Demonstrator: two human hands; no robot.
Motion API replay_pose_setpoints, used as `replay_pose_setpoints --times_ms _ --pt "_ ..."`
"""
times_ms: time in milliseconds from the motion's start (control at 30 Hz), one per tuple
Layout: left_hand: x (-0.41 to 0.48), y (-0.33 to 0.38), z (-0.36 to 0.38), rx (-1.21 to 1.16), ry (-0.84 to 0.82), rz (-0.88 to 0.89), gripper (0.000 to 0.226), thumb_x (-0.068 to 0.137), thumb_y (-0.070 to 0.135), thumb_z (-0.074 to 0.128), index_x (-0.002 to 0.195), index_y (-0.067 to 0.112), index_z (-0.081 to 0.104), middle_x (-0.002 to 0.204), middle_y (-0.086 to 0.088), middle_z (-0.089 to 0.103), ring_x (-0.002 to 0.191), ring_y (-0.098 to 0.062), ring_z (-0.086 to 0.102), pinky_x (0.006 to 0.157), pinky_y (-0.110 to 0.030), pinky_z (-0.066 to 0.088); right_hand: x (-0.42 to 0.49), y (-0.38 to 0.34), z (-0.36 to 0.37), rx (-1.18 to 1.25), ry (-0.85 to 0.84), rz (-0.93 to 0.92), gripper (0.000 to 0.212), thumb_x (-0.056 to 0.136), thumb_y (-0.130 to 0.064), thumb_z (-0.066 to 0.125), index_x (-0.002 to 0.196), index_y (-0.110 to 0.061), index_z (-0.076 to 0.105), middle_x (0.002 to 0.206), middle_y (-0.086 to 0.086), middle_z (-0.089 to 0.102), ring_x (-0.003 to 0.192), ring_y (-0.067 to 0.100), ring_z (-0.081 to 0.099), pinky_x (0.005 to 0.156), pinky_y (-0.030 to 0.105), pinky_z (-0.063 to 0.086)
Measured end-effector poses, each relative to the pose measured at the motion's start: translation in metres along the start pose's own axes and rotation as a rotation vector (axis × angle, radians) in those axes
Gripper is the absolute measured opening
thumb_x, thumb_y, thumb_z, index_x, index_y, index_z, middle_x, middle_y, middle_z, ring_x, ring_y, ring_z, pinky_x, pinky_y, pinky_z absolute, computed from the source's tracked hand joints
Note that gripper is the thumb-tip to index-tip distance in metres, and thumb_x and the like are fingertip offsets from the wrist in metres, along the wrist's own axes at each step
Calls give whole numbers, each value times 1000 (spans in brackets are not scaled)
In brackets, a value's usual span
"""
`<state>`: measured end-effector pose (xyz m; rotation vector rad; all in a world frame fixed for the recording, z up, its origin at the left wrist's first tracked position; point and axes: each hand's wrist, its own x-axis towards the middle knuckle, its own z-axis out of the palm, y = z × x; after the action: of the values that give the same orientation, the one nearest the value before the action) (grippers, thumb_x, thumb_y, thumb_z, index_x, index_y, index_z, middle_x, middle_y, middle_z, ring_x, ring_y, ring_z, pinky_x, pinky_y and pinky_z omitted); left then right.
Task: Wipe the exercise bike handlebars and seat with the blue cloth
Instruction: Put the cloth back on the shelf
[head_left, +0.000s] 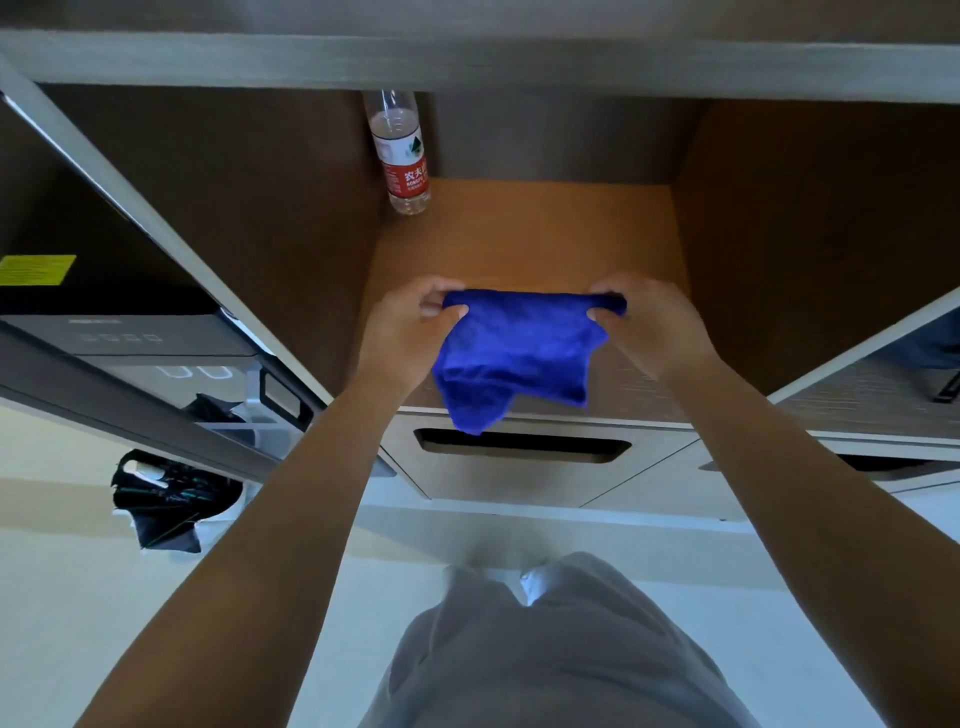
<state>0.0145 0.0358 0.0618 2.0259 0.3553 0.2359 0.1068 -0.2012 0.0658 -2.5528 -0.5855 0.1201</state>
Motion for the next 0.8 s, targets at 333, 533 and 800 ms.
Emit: replay_pose_setpoints --times_ms 333,533,800 --pt "65 -27 18 287 -38 -75 32 94 22 55 127 21 57 119 -1 64 105 -17 60 92 -34 48 43 5 39 -17 22 126 33 96 -22 51 128 -25 54 128 -4 56 115 16 53 91 33 46" --pt "48 -39 17 573 -190 191 46 91 16 60 135 15 48 128 -9 56 117 -24 52 95 -29 38 12 -2 58 0 -36 -132 31 91 -21 58 122 -21 55 124 -2 53 106 16 53 91 33 47" --pt "-1 -75 23 786 -299 413 34 88 16 64 122 12 61 129 -6 53 120 -24 48 92 -38 49 -29 7 84 -191 -142 -186 39 89 -16 60 127 -20 52 126 -1 50 117 18 46 90 35 50"
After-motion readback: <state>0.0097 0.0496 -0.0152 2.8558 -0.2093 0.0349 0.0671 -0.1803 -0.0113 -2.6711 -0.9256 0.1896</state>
